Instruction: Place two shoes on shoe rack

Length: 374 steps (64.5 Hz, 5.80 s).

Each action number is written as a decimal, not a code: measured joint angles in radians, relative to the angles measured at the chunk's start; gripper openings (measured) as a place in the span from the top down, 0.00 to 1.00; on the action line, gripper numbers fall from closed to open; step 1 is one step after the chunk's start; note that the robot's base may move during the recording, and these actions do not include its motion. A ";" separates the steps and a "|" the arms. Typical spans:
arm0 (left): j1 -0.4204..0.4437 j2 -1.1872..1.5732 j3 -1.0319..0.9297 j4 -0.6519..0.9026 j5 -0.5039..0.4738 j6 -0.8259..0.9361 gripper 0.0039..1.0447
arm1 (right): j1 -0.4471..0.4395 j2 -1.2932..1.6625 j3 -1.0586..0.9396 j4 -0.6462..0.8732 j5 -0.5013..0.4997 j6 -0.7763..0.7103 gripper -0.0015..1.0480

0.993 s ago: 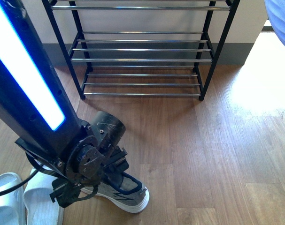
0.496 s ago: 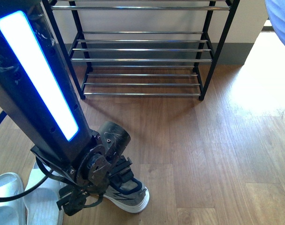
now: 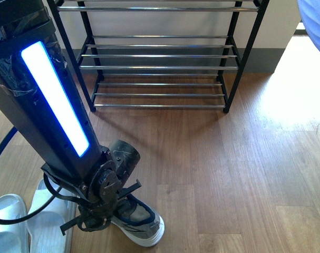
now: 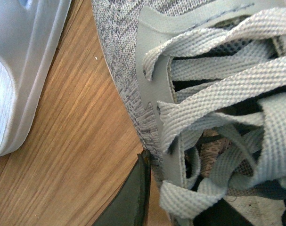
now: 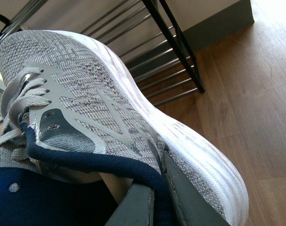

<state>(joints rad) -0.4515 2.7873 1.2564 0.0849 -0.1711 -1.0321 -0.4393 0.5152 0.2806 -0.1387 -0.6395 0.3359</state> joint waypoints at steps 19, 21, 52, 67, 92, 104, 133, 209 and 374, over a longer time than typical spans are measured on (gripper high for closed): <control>0.042 -0.108 -0.134 0.127 -0.198 0.177 0.99 | 0.000 0.000 0.000 0.000 0.000 0.000 0.98; 0.051 -0.147 -0.172 0.163 -0.220 0.202 0.99 | 0.000 0.000 0.000 0.000 0.000 0.000 0.98; 0.119 -1.316 -0.815 0.157 -0.499 0.466 0.99 | 0.000 0.000 0.000 0.000 0.000 0.000 0.98; 0.016 -1.889 -0.854 -0.208 -0.651 0.551 0.99 | 0.000 0.000 0.000 0.000 0.000 0.000 0.98; -0.054 -2.131 -0.879 -0.399 -0.777 0.597 0.99 | 0.000 0.000 0.000 0.000 0.000 0.000 0.98; -0.054 -2.132 -0.879 -0.399 -0.788 0.598 0.99 | 0.000 0.000 0.000 0.000 0.000 0.000 0.98; -0.055 -2.131 -0.879 -0.399 -0.780 0.598 0.99 | -0.001 0.000 -0.001 0.000 0.011 0.000 0.98; -0.055 -2.132 -0.880 -0.399 -0.790 0.599 0.99 | 0.000 -0.001 -0.002 0.000 -0.005 -0.007 0.98; -0.055 -2.131 -0.883 -0.399 -0.787 0.599 0.99 | 0.000 0.000 -0.005 0.000 0.000 -0.011 0.98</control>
<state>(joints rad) -0.5060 0.6567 0.3733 -0.3145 -0.9577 -0.4332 -0.4389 0.5152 0.2752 -0.1387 -0.6399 0.3252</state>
